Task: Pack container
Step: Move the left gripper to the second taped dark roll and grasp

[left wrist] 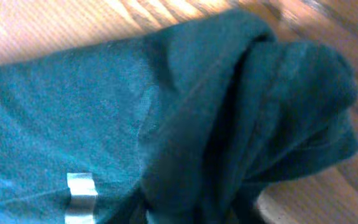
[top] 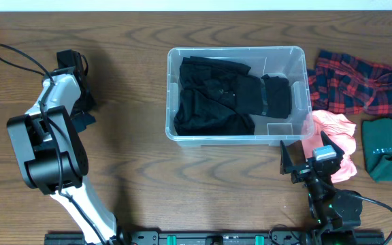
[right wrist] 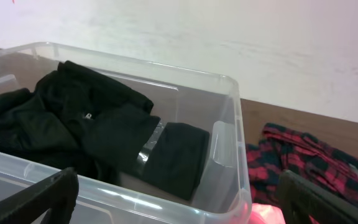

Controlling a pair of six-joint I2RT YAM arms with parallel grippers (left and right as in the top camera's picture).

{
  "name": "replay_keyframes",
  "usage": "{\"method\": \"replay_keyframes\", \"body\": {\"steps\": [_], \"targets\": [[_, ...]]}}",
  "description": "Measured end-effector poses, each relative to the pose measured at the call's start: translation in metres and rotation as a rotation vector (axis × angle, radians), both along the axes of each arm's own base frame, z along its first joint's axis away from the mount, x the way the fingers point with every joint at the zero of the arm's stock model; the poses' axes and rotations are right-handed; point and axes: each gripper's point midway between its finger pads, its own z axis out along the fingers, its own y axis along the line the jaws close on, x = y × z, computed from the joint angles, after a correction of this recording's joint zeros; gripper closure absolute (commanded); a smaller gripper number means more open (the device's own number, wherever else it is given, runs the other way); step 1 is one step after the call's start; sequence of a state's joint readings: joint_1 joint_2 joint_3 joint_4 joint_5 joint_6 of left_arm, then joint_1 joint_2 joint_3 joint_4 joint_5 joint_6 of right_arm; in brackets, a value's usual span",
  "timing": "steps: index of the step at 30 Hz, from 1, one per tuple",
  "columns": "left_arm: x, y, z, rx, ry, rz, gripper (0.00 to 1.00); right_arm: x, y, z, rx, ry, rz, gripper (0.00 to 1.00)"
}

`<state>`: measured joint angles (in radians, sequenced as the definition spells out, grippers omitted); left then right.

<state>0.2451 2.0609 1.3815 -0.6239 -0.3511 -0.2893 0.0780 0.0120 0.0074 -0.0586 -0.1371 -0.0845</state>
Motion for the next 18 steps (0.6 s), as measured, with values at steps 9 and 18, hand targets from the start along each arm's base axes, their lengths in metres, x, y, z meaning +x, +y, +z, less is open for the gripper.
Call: {"method": "replay_keyframes", "body": {"steps": [9, 18], "targets": [[0.002, 0.001, 0.013, 0.012, -0.014, -0.032, 0.94, 0.0, 0.0, 0.0, 0.0, 0.0, 0.0, 0.01], [0.015, -0.006, 0.113, 0.026, -0.264, -0.072, 0.94, 0.0, 0.0, 0.0, 0.0, 0.0, 0.0, 0.01]]}}
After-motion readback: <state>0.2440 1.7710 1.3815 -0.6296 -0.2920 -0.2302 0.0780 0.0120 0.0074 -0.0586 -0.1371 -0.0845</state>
